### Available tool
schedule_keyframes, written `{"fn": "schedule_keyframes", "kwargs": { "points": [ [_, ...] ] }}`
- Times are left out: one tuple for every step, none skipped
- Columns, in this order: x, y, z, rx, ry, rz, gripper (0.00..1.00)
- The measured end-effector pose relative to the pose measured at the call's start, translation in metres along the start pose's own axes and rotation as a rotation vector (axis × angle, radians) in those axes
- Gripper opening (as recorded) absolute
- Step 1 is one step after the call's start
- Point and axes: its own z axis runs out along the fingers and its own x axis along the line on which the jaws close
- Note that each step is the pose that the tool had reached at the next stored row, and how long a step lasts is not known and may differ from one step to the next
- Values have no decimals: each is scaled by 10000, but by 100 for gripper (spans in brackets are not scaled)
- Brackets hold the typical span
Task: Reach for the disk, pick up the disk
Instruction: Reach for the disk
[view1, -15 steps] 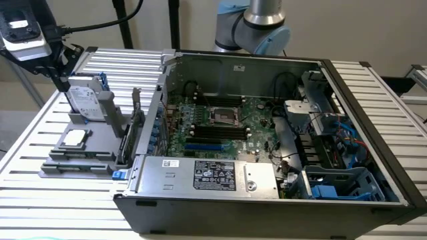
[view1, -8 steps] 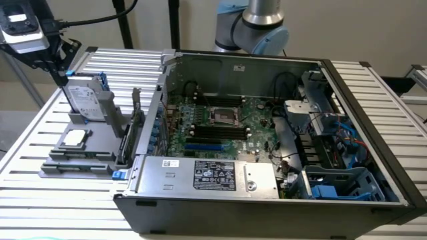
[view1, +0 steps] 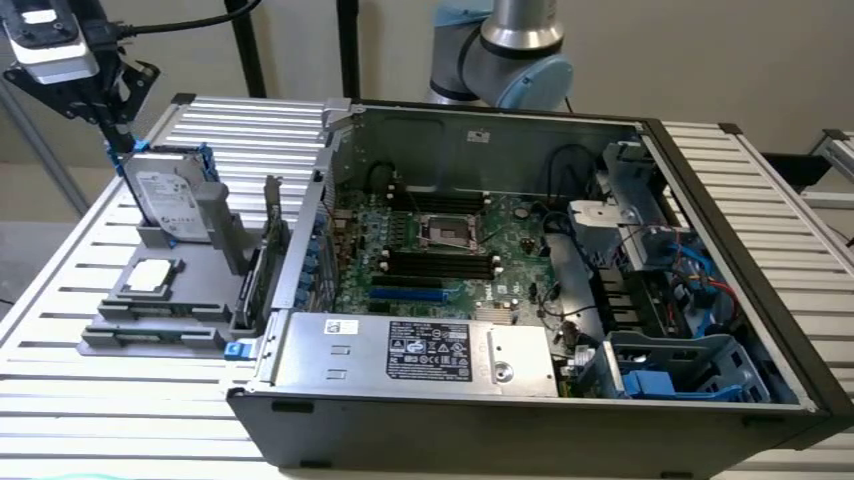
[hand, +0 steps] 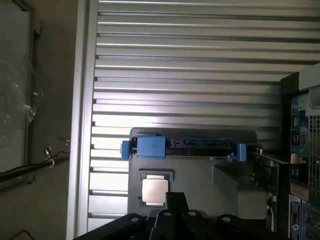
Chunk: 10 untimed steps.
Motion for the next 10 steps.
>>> {"fn": "schedule_keyframes", "kwargs": {
  "points": [
    [19, 39, 2, 0, -1, 1, 11],
    [38, 79, 3, 0, -2, 1, 11],
    [56, 116, 4, 0, -3, -1, 11],
    [75, 156, 6, 0, -3, 0, 11],
    [94, 193, 7, 0, -5, 0, 11],
    [112, 231, 9, 0, -6, 1, 11],
    [131, 269, 11, 0, -7, -1, 11],
    [149, 305, 12, 0, -7, 0, 11],
    [168, 343, 14, -1, -8, 1, 11],
    [186, 362, 14, 0, -9, -1, 11]
  ]
}}
